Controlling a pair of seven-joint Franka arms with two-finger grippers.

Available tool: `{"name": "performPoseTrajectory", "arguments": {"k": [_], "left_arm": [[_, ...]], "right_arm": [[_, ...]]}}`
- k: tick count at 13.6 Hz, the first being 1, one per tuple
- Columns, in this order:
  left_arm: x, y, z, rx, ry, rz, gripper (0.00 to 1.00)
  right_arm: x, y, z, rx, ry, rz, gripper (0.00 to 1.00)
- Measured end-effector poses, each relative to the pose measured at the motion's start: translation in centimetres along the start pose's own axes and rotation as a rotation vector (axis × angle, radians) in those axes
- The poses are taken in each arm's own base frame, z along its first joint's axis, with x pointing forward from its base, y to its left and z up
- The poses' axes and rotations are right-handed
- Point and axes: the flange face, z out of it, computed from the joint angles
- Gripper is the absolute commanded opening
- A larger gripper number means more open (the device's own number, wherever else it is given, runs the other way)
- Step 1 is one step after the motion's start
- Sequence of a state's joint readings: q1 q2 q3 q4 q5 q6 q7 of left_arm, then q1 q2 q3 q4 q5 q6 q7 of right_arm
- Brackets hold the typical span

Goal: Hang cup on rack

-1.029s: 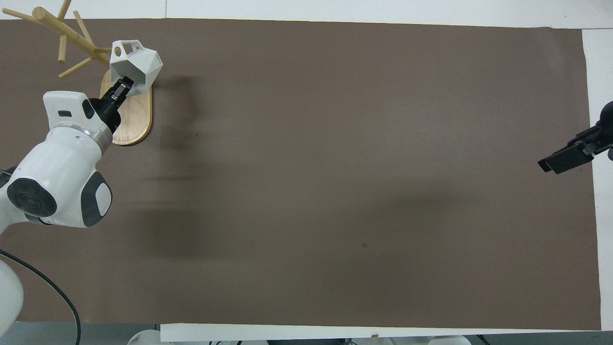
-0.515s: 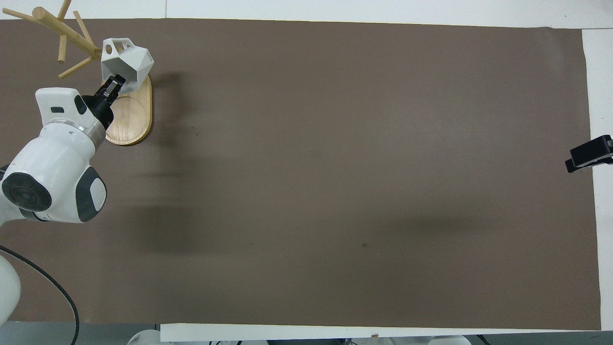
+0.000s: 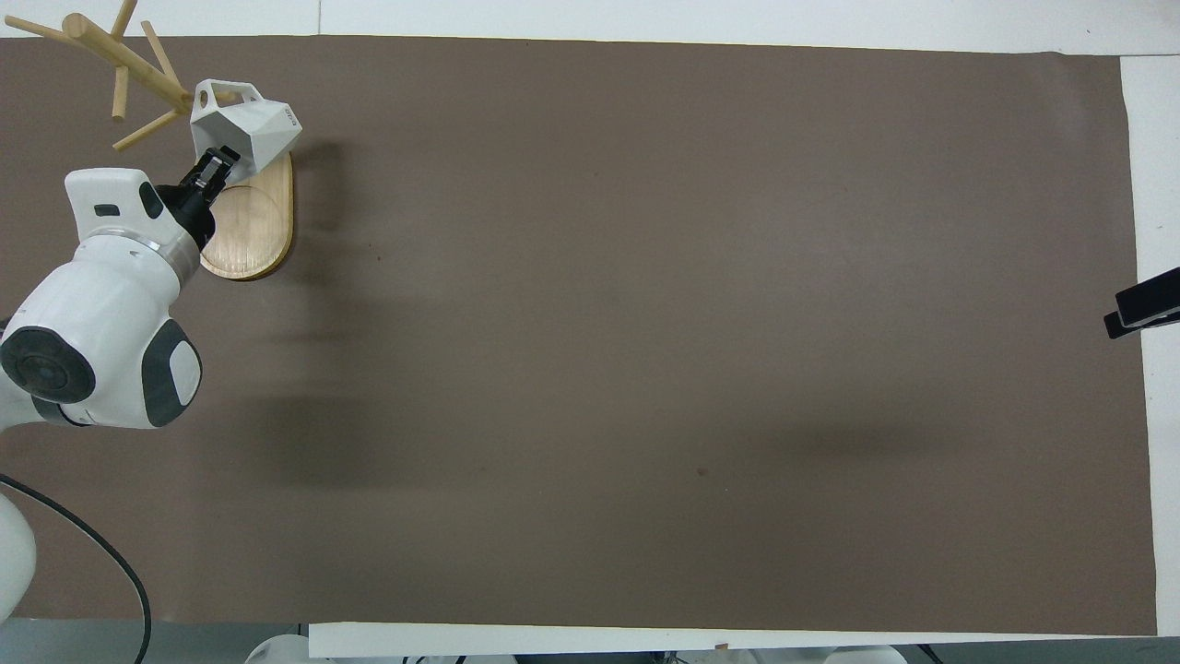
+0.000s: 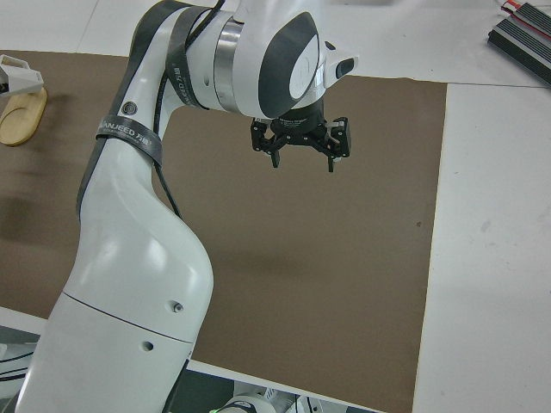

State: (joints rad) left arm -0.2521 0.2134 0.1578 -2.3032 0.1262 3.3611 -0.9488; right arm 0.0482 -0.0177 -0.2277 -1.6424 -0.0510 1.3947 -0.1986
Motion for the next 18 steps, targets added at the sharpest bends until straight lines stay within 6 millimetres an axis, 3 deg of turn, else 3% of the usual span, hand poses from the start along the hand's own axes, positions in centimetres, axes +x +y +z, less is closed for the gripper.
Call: {"name": "performPoseTrajectory", "arguments": {"k": [1,2,3,6,9,12,15,18], "left_arm": [[0.3,-0.2,0.0,0.005,0.003,-0.006,0.44],[0.8,-0.6,0.0,0.011,0.008,-0.012,0.67],[1.1,-0.8,0.0,0.017,0.01,-0.017,0.99],[2.2,-0.2,-0.7,0.11,-0.051,-0.027,1.0],[3.7,0.7,-2.9,0.202,-0.112,-0.037,1.0],[6.4,1.9,-7.3,0.343,-0.223,0.018,1.0],[10.8,3.3,-12.3,0.448,-0.334,0.148,1.0],[13.7,5.1,-15.7,0.505,-0.511,0.362,1.0]], "right_arm": [[0.0,0.0,0.4,0.002,-0.008,0.0,1.0],[0.0,0.0,0.6,0.002,-0.01,-0.001,1.0],[0.2,0.0,0.8,0.002,-0.007,-0.002,1.0],[0.4,-0.6,1.2,-0.001,-0.002,-0.008,1.0],[-0.2,-1.6,-0.4,-0.007,0.024,0.009,1.0],[-0.6,-2.2,-2.2,-0.011,0.062,0.058,1.0],[-0.7,-2.2,-2.2,-0.01,0.061,0.085,1.0],[-0.5,-3.0,-2.1,-0.013,0.056,0.073,1.0]]}}
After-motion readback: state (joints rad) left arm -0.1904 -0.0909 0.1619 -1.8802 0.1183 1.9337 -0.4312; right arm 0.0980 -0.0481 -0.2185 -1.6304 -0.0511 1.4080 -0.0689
